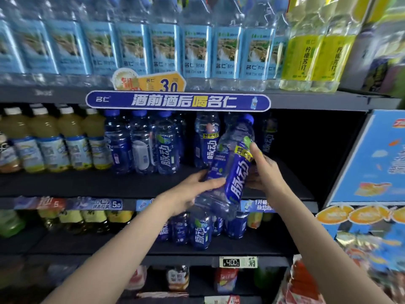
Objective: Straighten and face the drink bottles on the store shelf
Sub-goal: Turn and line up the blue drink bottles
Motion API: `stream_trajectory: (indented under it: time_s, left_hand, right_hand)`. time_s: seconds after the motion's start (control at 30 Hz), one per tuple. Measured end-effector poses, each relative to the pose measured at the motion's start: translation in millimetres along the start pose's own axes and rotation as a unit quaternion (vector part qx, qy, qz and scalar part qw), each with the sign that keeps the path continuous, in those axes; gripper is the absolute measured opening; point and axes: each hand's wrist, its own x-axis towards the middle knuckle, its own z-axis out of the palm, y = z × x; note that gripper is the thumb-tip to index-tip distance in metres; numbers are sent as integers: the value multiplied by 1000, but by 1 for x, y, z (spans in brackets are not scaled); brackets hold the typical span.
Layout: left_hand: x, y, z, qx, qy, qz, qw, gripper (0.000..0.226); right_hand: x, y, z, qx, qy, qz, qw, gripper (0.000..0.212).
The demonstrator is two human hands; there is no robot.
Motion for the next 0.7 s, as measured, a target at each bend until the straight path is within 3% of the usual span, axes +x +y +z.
stream_trajectory:
  time_s: [0.1, 0.2, 0.27, 0.33, 0.4, 0.5, 0.57, 0.7]
  left_hand:
    - [-21, 7, -12, -62, -1, 3, 998, 57]
    - [-41, 14, -20, -80, 10, 9, 997, 40]
    - [-53, 16, -24, -51, 20, 8, 998, 61]
    - [-62, 15, -26, 43, 51, 15, 998, 64]
    - [-70, 15, -24, 169, 89, 28, 981, 63]
    - [-79, 11, -19, 328, 135, 62, 933, 78]
    - [-81, 2, -21, 361, 145, 79, 918, 88]
    - [-86, -7, -30, 324, 118, 63, 937, 97]
  right_hand:
    - [-11, -13, 2, 48, -32, -18, 998, 35]
    - [-22, -20, 12, 68, -61, -20, 996, 30]
    - [-29, -20, 20, 63, -84, -19, 994, 31]
    - [-39, -20, 28, 30, -122, -19, 992, 33]
    - [-46, -15, 41, -10, -146, -13, 989, 40]
    - [-54, -7, 59, 20, -74, -6, 997, 77]
    - [-56, -3, 67, 29, -23, -15, 999, 98]
    - [-62, 2, 70, -16, -4, -85, 996, 97]
